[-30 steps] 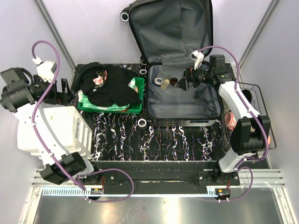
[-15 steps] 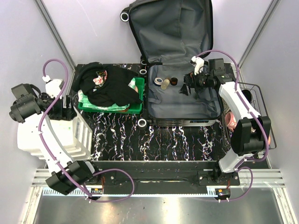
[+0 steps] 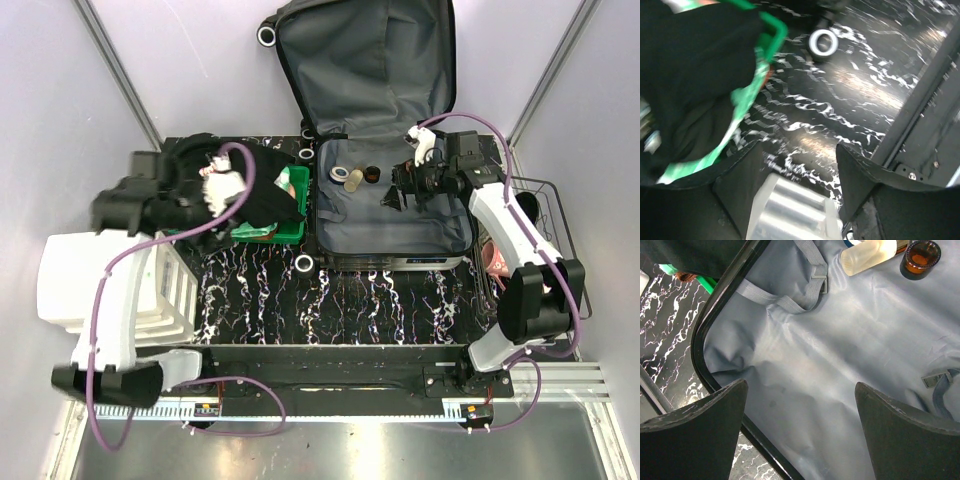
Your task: Open, take out, and arrange the luggage
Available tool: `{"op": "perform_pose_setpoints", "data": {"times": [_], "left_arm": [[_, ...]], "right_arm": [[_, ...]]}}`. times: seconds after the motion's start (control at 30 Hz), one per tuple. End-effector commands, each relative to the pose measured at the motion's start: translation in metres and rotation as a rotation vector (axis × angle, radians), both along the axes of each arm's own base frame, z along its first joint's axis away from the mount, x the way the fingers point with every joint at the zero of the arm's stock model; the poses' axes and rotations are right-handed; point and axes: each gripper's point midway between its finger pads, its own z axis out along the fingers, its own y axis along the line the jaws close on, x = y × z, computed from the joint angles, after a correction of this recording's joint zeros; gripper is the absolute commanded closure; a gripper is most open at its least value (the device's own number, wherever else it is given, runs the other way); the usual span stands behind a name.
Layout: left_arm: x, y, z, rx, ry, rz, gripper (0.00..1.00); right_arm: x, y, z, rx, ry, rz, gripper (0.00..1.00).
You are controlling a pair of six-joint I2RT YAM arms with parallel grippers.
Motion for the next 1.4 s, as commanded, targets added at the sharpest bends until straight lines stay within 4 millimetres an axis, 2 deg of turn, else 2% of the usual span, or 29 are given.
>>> {"op": "perform_pose_setpoints", "data": {"times": [0.0,0.03,0.1,0.13,0.17,0.2,0.23,0.3,0.33,0.4,0.43,0.57,0.7,0.77,0.83,0.97,1.17,1.33,1.37], "left_arm": [[0.023,-0.048,-0.069,0.095,0.076,-0.317,0.40],[0.032,-0.055,-0.084,0.109,0.092,-0.358,0.41],[0.053,-0.072,-0.097,0.143,0.031,-0.429,0.43],[0.063,-0.077,-0.115,0.169,0.062,-0.458,0.45],[0.068,-0.081,-0.122,0.184,0.066,-0.482,0.47],[0.080,-0.090,-0.122,0.197,0.029,-0.510,0.48],[0.090,-0.094,-0.137,0.214,0.051,-0.516,0.50],[0.105,-0.108,-0.142,0.233,0.013,-0.556,0.54],[0.111,-0.111,-0.155,0.252,0.032,-0.565,0.54],[0.120,-0.120,-0.162,0.284,0.012,-0.601,0.56],[0.124,-0.120,-0.176,0.307,0.035,-0.605,0.56],[0.138,-0.122,-0.197,0.341,0.062,-0.612,0.56],[0.143,-0.108,-0.221,0.426,0.086,-0.630,0.57],[0.138,-0.098,-0.232,0.441,0.121,-0.646,0.60],[0.137,-0.089,-0.237,0.451,0.142,-0.642,0.66],[0.139,-0.059,-0.244,0.482,0.177,-0.608,0.78],[0.156,-0.027,-0.237,0.559,0.151,-0.584,1.00],[0.183,-0.004,-0.230,0.602,0.161,-0.505,1.00],[0.193,0.003,-0.219,0.602,0.153,-0.473,1.00]], "right_arm": [[-0.008,0.004,0.037,0.034,-0.113,0.010,0.02],[-0.010,0.004,0.035,0.036,-0.104,0.007,0.02],[-0.015,0.001,0.040,0.038,-0.115,-0.006,0.02],[-0.017,0.003,0.040,0.045,-0.112,-0.009,0.02],[-0.020,0.001,0.037,0.045,-0.103,-0.016,0.02],[-0.023,0.001,0.041,0.051,-0.116,-0.016,0.01],[-0.025,0.001,0.041,0.052,-0.114,-0.018,0.01],[-0.029,-0.001,0.039,0.049,-0.112,-0.022,0.01],[-0.030,-0.001,0.039,0.045,-0.114,-0.020,0.01],[-0.032,-0.003,0.039,0.034,-0.118,-0.023,0.01],[-0.031,-0.004,0.040,0.028,-0.127,-0.019,0.00],[-0.032,-0.006,0.040,0.010,-0.133,-0.019,0.00],[-0.033,-0.007,0.041,0.009,-0.141,-0.019,0.00],[-0.033,-0.007,0.040,0.007,-0.141,-0.019,0.00],[-0.033,-0.008,0.040,0.003,-0.144,-0.018,0.00],[-0.033,-0.008,0.038,0.000,-0.143,-0.013,0.00],[-0.031,-0.007,0.034,-0.003,-0.138,-0.002,0.00],[-0.027,-0.008,0.035,-0.005,-0.146,-0.002,0.00],[-0.026,-0.008,0.035,-0.005,-0.148,-0.003,0.00]]}}
